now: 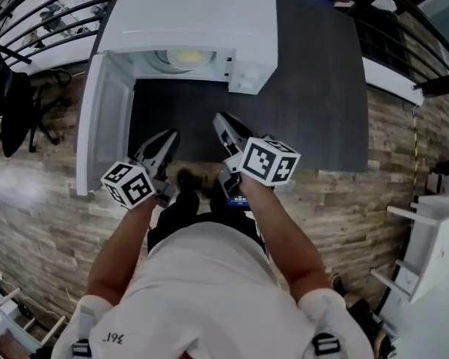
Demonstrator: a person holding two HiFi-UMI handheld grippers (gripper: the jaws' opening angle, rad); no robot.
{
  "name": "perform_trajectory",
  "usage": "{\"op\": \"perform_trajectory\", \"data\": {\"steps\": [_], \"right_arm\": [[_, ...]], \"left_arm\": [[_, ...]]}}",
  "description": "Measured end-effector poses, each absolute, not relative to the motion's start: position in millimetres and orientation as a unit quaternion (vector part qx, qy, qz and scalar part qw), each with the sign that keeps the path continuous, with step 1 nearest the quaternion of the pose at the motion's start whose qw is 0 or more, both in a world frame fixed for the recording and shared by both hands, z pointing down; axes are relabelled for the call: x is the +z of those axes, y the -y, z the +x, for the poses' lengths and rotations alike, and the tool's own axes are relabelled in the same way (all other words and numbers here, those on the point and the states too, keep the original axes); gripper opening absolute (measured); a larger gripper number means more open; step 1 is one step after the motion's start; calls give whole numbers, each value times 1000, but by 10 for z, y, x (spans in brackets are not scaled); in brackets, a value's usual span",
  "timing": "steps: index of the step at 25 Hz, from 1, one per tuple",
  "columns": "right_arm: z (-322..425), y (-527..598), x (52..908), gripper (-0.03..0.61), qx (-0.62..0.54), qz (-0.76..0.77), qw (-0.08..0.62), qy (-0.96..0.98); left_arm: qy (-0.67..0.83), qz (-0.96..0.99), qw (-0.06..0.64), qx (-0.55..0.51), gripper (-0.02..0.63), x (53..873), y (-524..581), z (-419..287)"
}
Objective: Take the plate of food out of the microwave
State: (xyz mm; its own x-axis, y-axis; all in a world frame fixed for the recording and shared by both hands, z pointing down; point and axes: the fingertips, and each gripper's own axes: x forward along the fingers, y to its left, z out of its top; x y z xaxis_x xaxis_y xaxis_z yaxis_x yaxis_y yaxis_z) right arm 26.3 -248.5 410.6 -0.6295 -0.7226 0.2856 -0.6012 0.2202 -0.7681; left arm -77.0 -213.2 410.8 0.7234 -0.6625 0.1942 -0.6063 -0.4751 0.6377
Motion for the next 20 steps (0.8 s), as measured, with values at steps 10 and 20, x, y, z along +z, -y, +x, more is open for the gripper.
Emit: {"op": "perform_trajectory", "data": {"steps": [10,20], "right_arm": [[-71,2933,4471,49,-477,-495,67,-724],[-117,3430,4741,49,-480,-532,73,-694]], "left_arm": [[344,862,371,-15,8,4421,2642,-1020],[350,850,394,-15,8,4641,2925,-1034]]}}
